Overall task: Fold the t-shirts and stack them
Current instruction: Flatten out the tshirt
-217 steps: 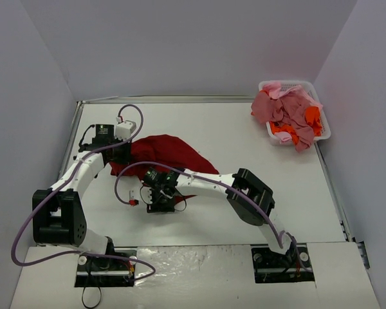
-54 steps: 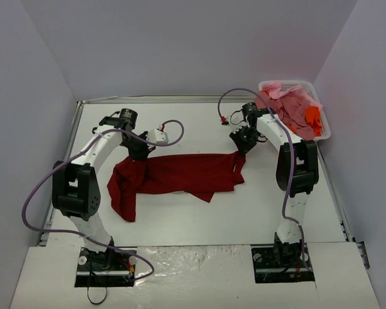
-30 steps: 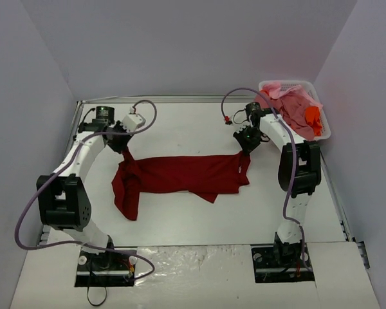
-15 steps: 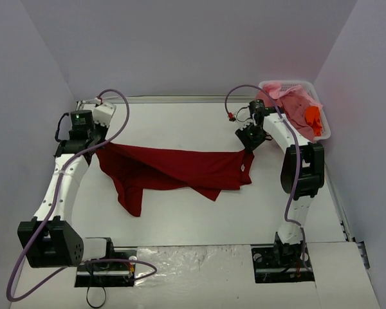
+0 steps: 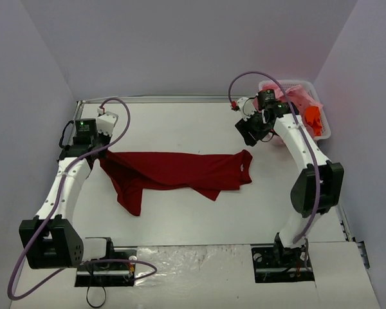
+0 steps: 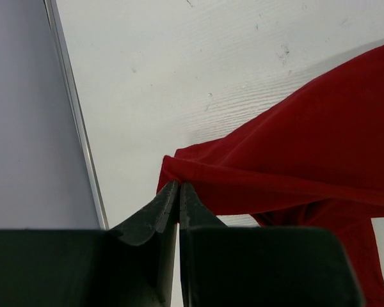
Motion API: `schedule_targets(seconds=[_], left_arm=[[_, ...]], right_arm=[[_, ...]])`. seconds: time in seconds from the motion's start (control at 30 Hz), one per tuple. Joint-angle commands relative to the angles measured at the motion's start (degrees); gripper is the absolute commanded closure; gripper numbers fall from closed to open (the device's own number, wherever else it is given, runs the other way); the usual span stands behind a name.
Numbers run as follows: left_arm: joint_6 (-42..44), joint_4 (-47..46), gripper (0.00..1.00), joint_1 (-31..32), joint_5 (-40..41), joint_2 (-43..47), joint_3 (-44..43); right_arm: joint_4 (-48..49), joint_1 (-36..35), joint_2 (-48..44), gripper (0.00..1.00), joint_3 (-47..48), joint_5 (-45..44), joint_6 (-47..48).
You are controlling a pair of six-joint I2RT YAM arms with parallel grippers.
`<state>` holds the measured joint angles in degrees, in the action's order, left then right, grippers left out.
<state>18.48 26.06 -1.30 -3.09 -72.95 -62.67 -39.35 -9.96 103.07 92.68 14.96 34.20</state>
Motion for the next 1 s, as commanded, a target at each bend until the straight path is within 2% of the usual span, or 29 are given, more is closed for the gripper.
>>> schedule_targets(seconds=[0.0,0.1,0.13,0.2,0.27,0.4,0.57,0.7,0.83,0.97], left_arm=[[-2.31,-1.72,0.97,-0.28,0.81,1.58,0.27],[-2.92,-2.24,0.98,-0.28,0.98,1.49,0.62],[-3.01,-2.25,0.98,-0.28,0.90,1.49,0.62],[-3.62,-2.51,0.98,-0.28,0.90,1.58,0.89],[-3.89,-3.04,0.98,-0.19,0.72,2.02,1.41],[-3.98,-3.74,0.97,-0.28,0.54,2.90,2.82],[-4.15,-5.06,0.98,-0.19,1.60,3.69,4.93],[-4.15,-4.97,0.98,-0.28,1.86,3.69,5.46],[-3.98,-5.06,0.97,-0.28,2.13,3.95,5.81],[-3.98,-5.50,0.98,-0.37,2.30,4.22,6.42]], right_arm=[[-7.05,-2.61,-6.37,0.51,-2.06,3.50,2.19],[-8.28,-4.28,-8.66,0.62,-6.89,3.85,3.33],[-8.28,-4.63,-9.19,0.61,-9.69,3.76,4.03],[-8.11,-4.99,-10.68,0.51,-12.08,4.02,6.48],[-7.93,-4.90,-11.74,0.46,-15.77,5.07,8.68],[-2.93,-4.81,-18.23,0.40,-24.11,5.34,15.97],[1.99,-3.41,-25.71,0.32,-32.64,10.69,31.44],[5.24,-2.35,-27.83,0.30,-36.51,15.17,39.36],[12.52,-2.17,-29.67,0.30,-42.13,17.46,47.43],[17.81,-2.09,-28.89,0.30,-46.36,17.82,51.75]])
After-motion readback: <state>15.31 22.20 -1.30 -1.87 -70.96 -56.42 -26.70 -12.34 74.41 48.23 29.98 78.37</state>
